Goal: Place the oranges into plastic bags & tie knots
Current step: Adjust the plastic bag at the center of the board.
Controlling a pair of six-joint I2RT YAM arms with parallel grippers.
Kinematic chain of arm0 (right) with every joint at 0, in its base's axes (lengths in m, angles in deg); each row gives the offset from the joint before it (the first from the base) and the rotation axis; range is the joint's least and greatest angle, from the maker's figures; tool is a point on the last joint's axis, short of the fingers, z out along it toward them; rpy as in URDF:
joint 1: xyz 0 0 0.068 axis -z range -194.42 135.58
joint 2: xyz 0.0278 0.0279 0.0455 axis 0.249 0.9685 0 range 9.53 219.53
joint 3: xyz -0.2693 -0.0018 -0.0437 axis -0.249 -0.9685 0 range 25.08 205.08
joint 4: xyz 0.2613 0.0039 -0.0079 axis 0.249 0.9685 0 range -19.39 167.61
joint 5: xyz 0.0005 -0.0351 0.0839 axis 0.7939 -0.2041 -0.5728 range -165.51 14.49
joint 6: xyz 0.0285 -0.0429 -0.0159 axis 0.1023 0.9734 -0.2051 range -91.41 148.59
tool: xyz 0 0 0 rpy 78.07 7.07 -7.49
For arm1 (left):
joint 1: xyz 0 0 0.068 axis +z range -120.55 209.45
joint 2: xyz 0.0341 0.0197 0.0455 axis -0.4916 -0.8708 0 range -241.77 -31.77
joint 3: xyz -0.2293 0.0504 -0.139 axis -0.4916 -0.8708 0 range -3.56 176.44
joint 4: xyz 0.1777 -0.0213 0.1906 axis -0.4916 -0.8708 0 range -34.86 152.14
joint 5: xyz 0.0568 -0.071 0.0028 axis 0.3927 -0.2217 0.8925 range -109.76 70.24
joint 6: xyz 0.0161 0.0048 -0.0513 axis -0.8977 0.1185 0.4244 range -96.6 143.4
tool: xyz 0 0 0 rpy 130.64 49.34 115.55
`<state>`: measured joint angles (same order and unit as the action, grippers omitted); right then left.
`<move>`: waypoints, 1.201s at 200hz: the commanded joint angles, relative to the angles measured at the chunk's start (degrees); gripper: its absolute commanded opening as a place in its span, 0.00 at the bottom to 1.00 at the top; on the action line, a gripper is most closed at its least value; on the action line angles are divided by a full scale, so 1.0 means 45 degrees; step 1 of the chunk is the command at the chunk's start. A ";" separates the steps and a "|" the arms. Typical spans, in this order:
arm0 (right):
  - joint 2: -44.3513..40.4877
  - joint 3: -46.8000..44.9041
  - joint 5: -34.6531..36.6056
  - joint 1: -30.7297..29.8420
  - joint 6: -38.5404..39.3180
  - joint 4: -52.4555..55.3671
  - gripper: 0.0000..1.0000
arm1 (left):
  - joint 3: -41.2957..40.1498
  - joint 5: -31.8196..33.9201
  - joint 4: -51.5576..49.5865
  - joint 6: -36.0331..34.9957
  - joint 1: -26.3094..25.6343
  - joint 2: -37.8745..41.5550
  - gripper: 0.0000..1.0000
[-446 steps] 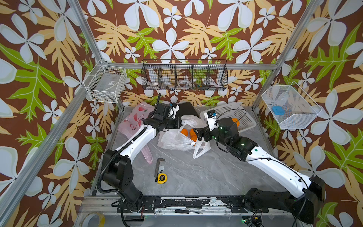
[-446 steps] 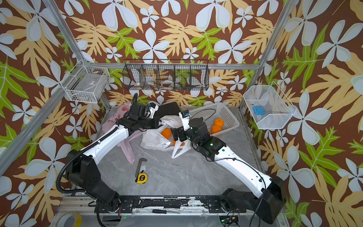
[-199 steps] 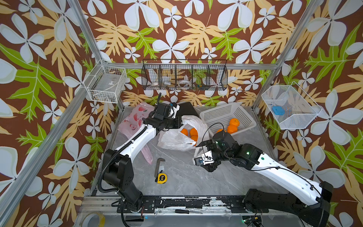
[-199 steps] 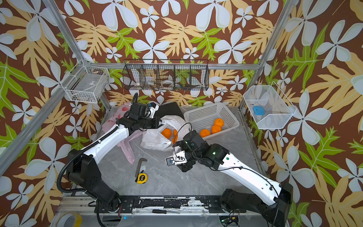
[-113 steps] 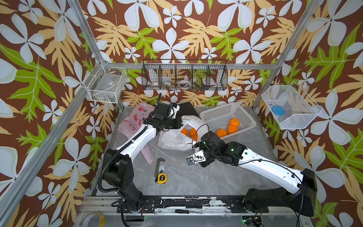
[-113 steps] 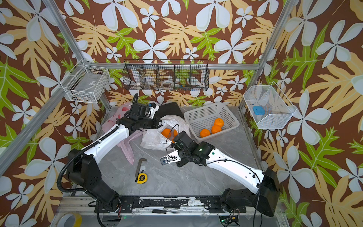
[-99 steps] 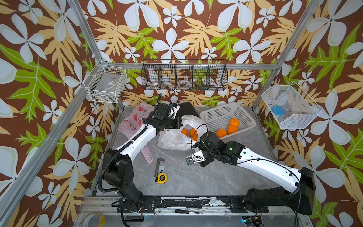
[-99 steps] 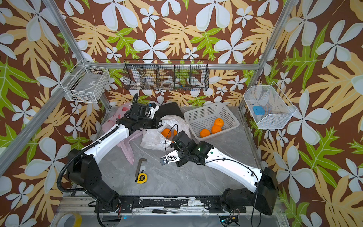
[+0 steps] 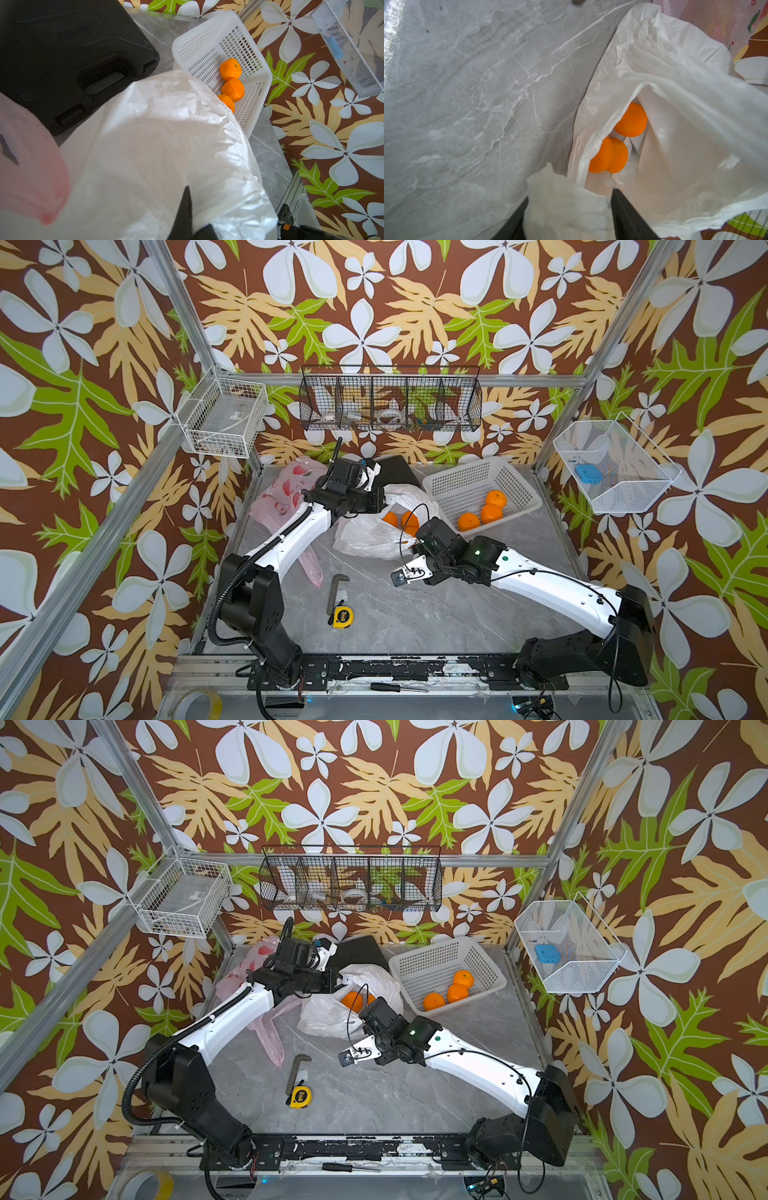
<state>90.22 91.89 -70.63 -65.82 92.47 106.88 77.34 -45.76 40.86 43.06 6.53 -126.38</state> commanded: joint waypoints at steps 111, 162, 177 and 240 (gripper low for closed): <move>-0.2159 -0.0354 -0.2039 -0.0044 -0.2267 -0.1175 0.00 | 0.0261 -0.1000 0.0171 -0.0344 0.0014 0.0265 0.10; -0.4497 0.0008 -0.2880 -0.0041 -0.5686 -0.1615 0.00 | 0.0765 -0.0769 0.1395 -0.0678 0.0015 0.1927 0.68; -0.4498 0.0429 -0.2486 -0.0014 -0.6868 -0.1706 0.00 | 0.0601 0.0618 0.1760 -0.0916 0.0046 0.2794 0.82; -0.4038 0.1592 -0.3531 0.2541 -0.8715 -0.1919 0.00 | -0.3603 0.2938 0.5574 -0.2322 0.1027 0.7778 0.87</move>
<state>72.32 98.99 -83.78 -57.55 57.43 99.91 66.68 -36.89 55.24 36.90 10.18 -97.66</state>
